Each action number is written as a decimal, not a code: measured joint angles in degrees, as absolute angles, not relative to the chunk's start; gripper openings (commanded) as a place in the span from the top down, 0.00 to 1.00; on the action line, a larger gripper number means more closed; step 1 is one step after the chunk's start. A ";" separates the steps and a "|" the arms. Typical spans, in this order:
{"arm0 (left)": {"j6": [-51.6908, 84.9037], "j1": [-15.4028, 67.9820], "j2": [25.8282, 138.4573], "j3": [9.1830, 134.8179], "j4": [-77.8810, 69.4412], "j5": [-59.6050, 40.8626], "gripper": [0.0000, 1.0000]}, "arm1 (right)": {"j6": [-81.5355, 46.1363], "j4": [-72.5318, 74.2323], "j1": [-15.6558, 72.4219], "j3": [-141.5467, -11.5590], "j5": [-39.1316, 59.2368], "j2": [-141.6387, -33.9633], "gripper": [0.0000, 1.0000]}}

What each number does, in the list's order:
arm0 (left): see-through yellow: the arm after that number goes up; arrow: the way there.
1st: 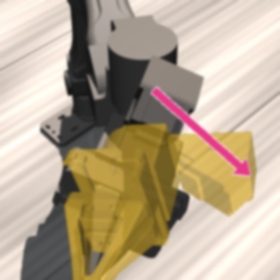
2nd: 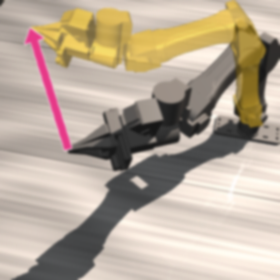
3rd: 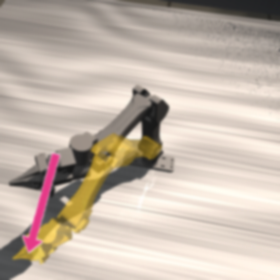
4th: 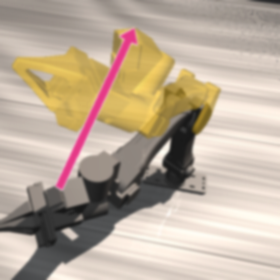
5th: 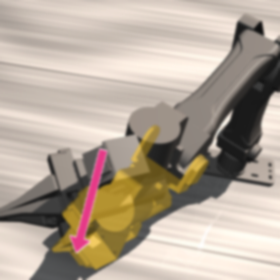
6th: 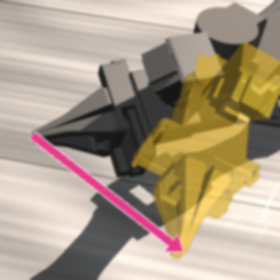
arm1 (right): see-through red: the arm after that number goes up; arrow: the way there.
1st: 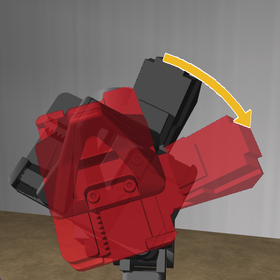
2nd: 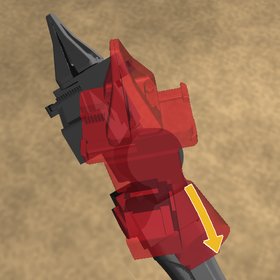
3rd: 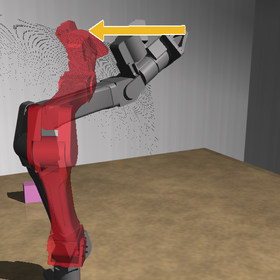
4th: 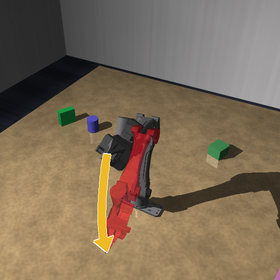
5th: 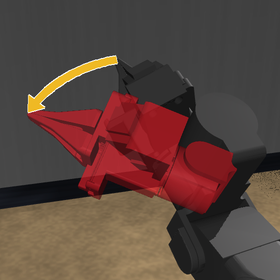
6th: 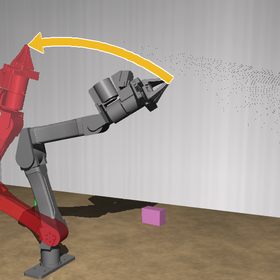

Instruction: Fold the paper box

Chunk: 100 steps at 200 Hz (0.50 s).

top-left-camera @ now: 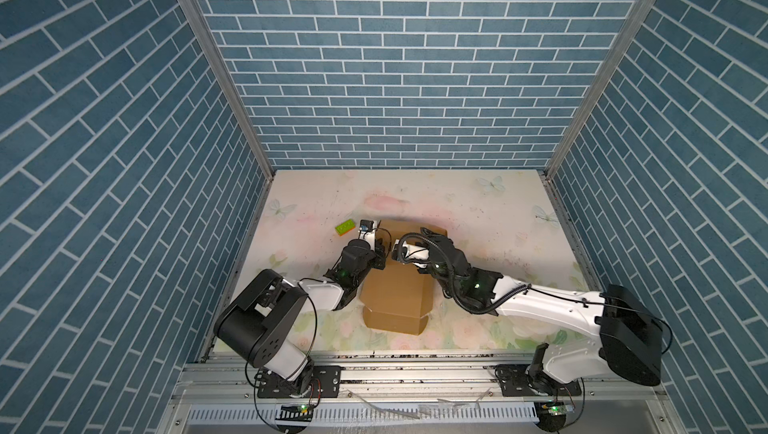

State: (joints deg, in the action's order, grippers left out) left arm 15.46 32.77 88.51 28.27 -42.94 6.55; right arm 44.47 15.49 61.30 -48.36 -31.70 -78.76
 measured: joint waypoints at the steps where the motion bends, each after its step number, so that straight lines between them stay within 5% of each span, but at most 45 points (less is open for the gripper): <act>1: 15.49 32.82 88.47 28.27 -42.89 6.63 0.91 | 44.21 15.38 61.23 -48.38 -31.57 -78.61 0.48; 100: 18.85 37.17 87.64 31.22 -35.66 20.34 0.89 | 3.84 6.31 35.88 -44.99 -8.43 -67.48 0.47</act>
State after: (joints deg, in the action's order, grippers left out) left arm 18.85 37.17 87.64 31.22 -35.66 20.34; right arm 3.84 6.31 35.88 -44.99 -8.43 -67.48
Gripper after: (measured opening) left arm 0.110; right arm 0.530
